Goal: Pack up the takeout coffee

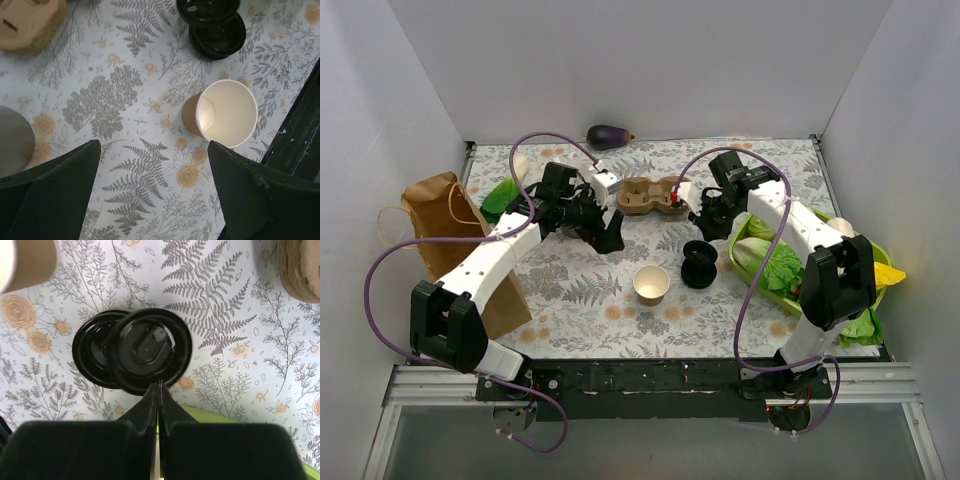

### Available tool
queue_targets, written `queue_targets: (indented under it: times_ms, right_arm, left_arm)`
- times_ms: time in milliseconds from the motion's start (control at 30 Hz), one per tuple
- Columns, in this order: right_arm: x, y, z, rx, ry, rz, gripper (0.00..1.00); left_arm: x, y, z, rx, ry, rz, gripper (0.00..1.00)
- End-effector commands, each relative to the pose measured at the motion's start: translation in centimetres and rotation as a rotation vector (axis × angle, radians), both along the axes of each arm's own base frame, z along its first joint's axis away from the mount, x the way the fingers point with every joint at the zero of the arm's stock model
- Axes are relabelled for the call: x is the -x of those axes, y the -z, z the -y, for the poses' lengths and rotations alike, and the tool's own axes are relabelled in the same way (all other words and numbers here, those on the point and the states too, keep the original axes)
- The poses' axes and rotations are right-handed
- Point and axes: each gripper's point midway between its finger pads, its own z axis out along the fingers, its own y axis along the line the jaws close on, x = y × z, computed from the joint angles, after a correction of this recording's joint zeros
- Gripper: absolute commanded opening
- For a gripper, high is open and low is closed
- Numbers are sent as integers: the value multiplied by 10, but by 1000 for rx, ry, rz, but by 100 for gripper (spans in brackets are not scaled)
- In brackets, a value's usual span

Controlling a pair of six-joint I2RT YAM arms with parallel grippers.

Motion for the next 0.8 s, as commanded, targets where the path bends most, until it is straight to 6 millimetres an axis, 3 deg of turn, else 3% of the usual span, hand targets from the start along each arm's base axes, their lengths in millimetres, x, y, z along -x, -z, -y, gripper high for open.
queue_targets:
  times_ms: [0, 33, 100, 167, 267, 433, 600, 767]
  right_arm:
    - [17, -28, -12, -74, -10, -65, 1]
    - [15, -37, -17, -97, -14, -68, 1]
    - [22, -35, -22, -107, -8, -156, 1]
    - [15, -33, -23, -89, 22, -176, 1]
    - [3, -27, -18, -69, 56, -145, 6]
    - [-7, -11, -7, -36, 16, -46, 32]
    - [-14, 4, 9, 31, -111, 97, 34]
    - [-2, 22, 11, 50, -333, 110, 35]
  left_arm:
    - [-2, -52, 21, 60, 236, 264, 89]
    - [2, -61, 24, 59, 279, 327, 89]
    - [5, -68, 25, 44, 358, 423, 90]
    - [7, -68, 25, -3, 435, 505, 91]
    - [8, -58, 21, -51, 457, 491, 91]
    - [16, -50, 18, -36, 390, 418, 90]
    - [20, -50, 16, 4, 279, 363, 91]
    - [14, -56, 22, 69, 155, 289, 92]
